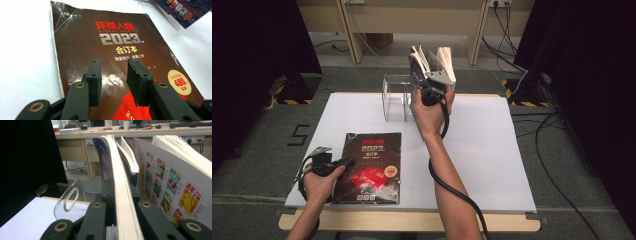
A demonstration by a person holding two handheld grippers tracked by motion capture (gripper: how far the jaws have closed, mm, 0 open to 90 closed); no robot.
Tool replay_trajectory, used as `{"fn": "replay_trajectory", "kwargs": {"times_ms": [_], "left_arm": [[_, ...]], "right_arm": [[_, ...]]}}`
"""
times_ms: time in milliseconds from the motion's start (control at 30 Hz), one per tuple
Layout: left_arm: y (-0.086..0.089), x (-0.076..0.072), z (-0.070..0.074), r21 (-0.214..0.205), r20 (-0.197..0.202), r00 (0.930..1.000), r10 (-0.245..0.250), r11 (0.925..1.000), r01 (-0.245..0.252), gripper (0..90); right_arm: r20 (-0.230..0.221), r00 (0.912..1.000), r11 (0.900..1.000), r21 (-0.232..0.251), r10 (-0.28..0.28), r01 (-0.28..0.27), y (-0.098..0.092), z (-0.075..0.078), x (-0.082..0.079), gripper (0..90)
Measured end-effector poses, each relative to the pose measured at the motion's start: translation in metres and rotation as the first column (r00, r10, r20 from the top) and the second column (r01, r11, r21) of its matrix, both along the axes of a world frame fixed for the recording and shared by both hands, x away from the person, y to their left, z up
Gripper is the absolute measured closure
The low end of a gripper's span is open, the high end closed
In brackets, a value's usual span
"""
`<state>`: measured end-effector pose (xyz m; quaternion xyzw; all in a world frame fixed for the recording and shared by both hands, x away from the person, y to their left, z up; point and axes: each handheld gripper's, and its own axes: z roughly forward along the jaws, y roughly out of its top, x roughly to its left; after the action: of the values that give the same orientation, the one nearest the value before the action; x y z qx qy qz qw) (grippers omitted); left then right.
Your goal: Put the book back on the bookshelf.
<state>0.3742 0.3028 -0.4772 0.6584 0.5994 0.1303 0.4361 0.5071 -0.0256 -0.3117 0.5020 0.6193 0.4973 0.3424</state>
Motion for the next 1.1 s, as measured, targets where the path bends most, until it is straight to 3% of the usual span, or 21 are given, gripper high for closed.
{"fn": "replay_trajectory", "kwargs": {"times_ms": [1100], "left_arm": [[0.0014,-0.0003,0.0001,0.001,0.001,1.0,0.001,1.0,-0.001,63.7]], "right_arm": [[0.004,0.9999,0.9999,0.004,-0.009,0.009,0.0076,0.0016,0.0083,82.9]]}}
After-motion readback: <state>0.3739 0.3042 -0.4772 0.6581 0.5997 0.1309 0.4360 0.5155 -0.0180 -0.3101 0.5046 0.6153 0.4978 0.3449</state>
